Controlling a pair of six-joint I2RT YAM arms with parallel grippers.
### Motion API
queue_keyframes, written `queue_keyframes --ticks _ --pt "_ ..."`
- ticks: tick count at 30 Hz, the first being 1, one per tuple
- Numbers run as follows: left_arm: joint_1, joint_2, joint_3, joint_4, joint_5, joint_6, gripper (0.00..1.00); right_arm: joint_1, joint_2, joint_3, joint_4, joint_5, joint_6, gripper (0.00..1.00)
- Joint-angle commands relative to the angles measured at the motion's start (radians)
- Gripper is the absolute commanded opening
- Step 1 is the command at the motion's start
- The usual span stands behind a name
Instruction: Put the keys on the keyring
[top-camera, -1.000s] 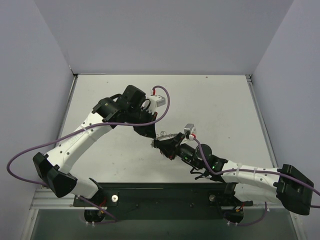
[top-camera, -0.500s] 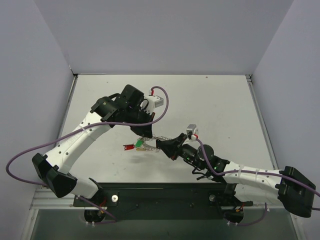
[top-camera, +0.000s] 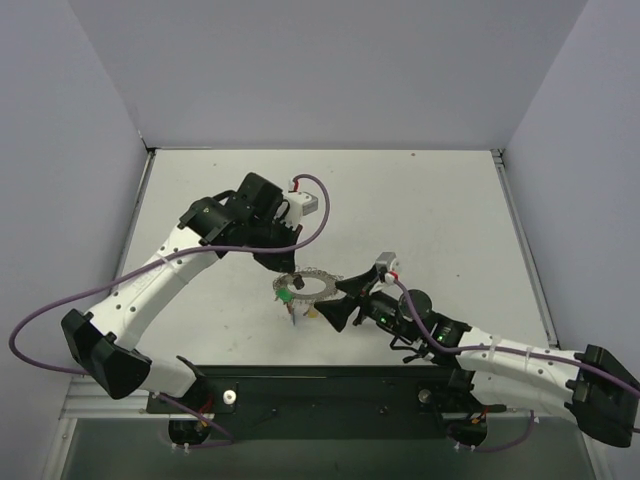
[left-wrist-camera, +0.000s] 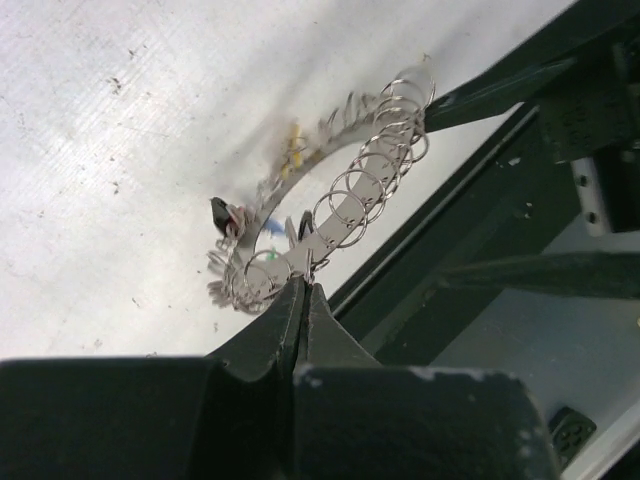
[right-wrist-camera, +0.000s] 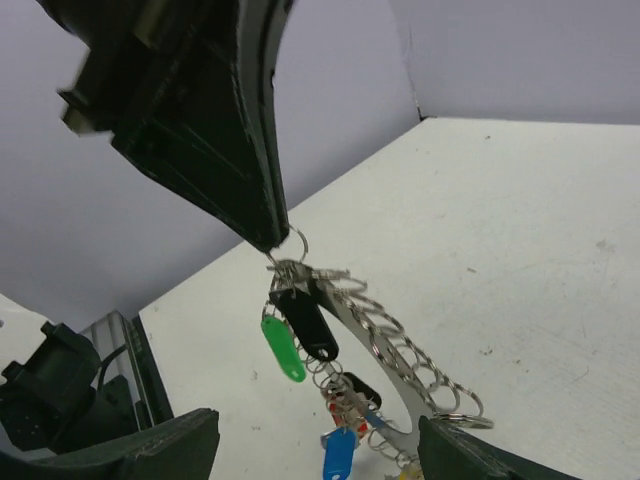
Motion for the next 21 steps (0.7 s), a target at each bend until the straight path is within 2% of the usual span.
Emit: queue_keyframes --ticks 1,6,9,21 --pt "0.005 -0.033 -0.077 0.146 -0.042 -0.038 0.00 -0.007 -0.111 0.019 -0.053 0.016 -0.063 0.83" --pt "0.007 -0.001 -0.155 0.277 0.026 -0.088 0.00 -0.017 -0.197 0.013 -0.143 0.080 -0.123 0.93" --pt "0.007 0.024 -0.174 0.301 0.034 -0.099 0.00 -0.036 -0.229 0.007 -0.178 0.085 -0.130 0.94" --pt "0.002 0.007 -0.166 0.254 0.007 -0.072 0.00 -0.057 -0.294 -0.005 -0.240 0.091 -0.161 0.99"
